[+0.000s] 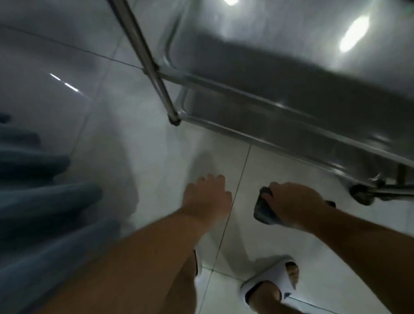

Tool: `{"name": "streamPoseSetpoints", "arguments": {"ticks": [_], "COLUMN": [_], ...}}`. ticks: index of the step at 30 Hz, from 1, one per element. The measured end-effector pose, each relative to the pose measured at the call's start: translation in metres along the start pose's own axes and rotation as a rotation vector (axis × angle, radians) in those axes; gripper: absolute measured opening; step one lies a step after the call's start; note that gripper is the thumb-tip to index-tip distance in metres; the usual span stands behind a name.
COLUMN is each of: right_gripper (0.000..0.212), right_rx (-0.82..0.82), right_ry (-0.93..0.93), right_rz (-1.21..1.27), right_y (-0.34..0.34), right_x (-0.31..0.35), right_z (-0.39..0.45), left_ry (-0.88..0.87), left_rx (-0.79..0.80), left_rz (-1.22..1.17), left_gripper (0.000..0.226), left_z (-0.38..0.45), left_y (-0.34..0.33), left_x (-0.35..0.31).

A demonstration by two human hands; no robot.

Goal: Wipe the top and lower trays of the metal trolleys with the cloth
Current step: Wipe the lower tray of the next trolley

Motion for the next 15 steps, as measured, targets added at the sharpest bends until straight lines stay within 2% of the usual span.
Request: {"name": "streamPoseSetpoints", "arguments": {"ticks": [3, 5, 11, 15], "right_gripper": [0.038, 0.038, 0.036, 0.030], "right_rx": [0.058, 0.068, -0.052, -0.169], "right_ry": [-0.032, -0.031, -0.030, 0.101], "right_rz": [0.100, 0.090, 0.070, -0.056], "right_y": [0.051, 0.089, 0.231, 0.335], "right_x": [0.049, 0.079, 0.154, 0.202], "right_z": [-0.055, -0.083, -0.159, -0.209], "left_ry": [0.079, 0.097, 0.134, 0.174], "left_rx": [0.075, 0.041, -0.092, -0.165], "left_rz": [0.001, -0.031, -0.092, -0.185], "left_gripper": [0.048, 0.046, 0.039, 0.038], "left_z": [-0.074, -0.117, -0.224, -0.273], "left_y": [0.039, 0.076, 0.203, 0.286], "left_x": [0.012, 0.015, 0.047, 0.080]}}
Point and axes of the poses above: each hand's wrist, its own z-axis towards the middle knuckle, its own y-axis out of the back of the hand, x = y × z, the point moved 8 cm from there along z, towards the middle knuckle, and after that the axes turned 1 degree about -z, right-handed, at the moved point
